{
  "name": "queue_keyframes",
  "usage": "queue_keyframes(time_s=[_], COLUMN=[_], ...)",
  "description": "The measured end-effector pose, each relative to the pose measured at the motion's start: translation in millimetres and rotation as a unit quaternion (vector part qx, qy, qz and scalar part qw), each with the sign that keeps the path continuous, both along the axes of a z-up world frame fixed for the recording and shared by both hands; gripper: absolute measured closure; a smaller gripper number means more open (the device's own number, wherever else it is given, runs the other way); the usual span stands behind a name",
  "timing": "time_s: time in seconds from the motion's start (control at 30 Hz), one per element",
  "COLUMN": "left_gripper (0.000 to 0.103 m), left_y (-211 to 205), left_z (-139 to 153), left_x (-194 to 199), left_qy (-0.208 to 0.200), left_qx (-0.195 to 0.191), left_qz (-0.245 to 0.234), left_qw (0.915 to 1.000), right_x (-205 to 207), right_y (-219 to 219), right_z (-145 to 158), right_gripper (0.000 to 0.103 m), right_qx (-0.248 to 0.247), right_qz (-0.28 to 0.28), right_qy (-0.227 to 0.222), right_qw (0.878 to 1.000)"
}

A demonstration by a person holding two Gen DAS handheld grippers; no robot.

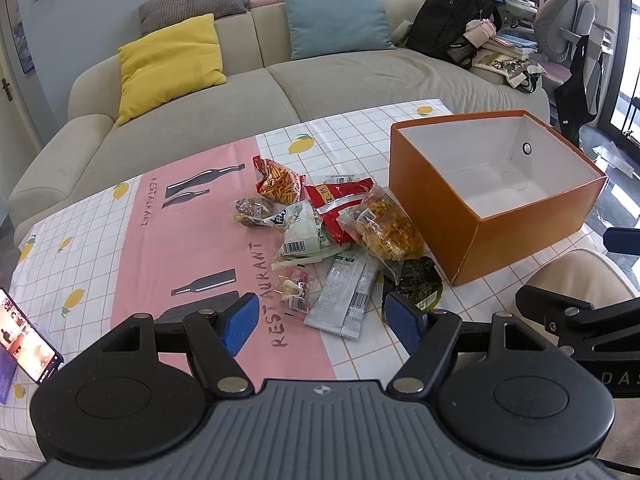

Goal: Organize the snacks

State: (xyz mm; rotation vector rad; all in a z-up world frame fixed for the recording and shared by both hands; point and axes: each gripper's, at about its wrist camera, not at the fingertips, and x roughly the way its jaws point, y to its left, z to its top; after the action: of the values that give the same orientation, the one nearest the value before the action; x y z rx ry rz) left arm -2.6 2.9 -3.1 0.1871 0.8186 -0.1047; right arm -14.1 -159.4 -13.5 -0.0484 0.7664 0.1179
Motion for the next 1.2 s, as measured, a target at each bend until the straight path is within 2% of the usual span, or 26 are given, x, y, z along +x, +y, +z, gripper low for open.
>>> queue_keyframes(time_s=[0.83,0.97,1.07,1.1,1.13,1.2], left_gripper=[0.018,0.022,0.024,0.026,0.033,0.041], left_y=[3.8,10.0,18.4,22.3,25.8,31.9], left_z=[0.4,0.9,-0.5,-1.8,-3.2,-7.7], left_x=[0.4,3.0,7.2,9.0,10.5,13.9], left_qy=[0.007,0.007,0.017,0.023,0.027,0.037], left_qx=[-0.01,-0.019,-0.041,-0.052,-0.061,-0.077], left_qz=[-0.001,0.002,0.003,0.005,0.005,0.001], left_qw=[0.9999,0.9998,0.999,0.9984,0.9978,0.9964], right_x=[0.5,1.6,6.9,9.3,12.3,19.5], right_y=[1.0,0.0,0.5,0.3,-0.2,-1.6], right_z=[-1.6,-3.1,-8.0,-10.2,-13.0,-19.7], right_gripper=[0.003,0.003,0.004,0.004,0.004,0.004], right_qx=[0.001,0.009,0.009,0.011,0.015,0.026], right_qz=[0.0,-0.005,-0.002,-0.001,-0.002,-0.009], right_qy=[-0.002,-0.014,-0.008,-0.005,0.001,0.014], right_qw=[1.0,1.0,1.0,1.0,1.0,1.0])
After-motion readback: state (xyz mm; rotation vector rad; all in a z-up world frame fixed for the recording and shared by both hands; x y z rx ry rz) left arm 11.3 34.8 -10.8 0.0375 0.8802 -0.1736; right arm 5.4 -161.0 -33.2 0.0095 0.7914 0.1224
